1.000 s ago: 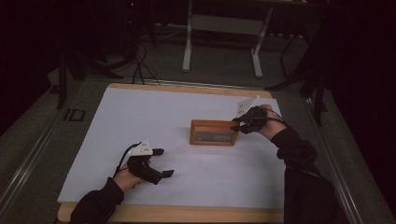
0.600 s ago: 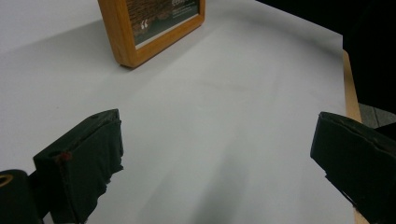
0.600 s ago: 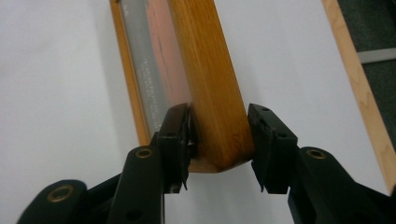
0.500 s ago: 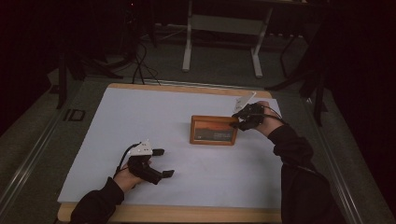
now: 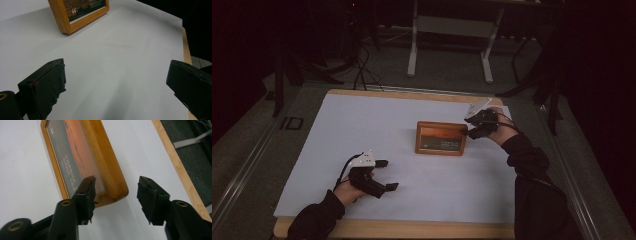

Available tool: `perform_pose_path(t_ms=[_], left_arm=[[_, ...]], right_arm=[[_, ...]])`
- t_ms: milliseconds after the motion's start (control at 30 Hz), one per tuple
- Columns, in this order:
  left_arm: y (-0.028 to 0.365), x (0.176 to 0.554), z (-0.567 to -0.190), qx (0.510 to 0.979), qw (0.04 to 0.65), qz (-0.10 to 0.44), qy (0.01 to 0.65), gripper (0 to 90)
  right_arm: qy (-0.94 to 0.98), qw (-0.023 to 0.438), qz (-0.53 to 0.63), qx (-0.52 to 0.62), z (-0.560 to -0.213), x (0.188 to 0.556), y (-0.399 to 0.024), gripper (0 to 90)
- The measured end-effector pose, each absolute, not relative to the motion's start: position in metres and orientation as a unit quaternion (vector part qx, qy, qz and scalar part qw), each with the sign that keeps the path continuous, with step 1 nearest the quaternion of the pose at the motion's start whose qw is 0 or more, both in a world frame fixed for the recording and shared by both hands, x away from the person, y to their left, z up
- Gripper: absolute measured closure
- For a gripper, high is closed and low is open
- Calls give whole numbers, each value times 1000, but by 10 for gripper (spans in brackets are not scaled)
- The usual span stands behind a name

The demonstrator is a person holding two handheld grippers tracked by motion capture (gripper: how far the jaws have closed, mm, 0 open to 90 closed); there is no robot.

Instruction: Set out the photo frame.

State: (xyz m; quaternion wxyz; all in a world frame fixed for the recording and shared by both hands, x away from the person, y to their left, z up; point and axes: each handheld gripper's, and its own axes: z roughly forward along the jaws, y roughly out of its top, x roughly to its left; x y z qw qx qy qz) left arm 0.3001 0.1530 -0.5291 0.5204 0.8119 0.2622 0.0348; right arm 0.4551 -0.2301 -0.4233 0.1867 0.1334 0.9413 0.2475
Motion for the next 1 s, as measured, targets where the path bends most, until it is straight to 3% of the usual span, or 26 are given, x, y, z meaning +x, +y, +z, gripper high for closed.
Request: perform_pose_path(t_ms=[600,1000], left_arm=[[152,300,-529,812,521,30,261,29],[152,299,-529,813,521,31,258,29]], right_arm=[[935,208,243,151,-428,457,-239,446],[917,177,295,200,-429,441,-242,354]])
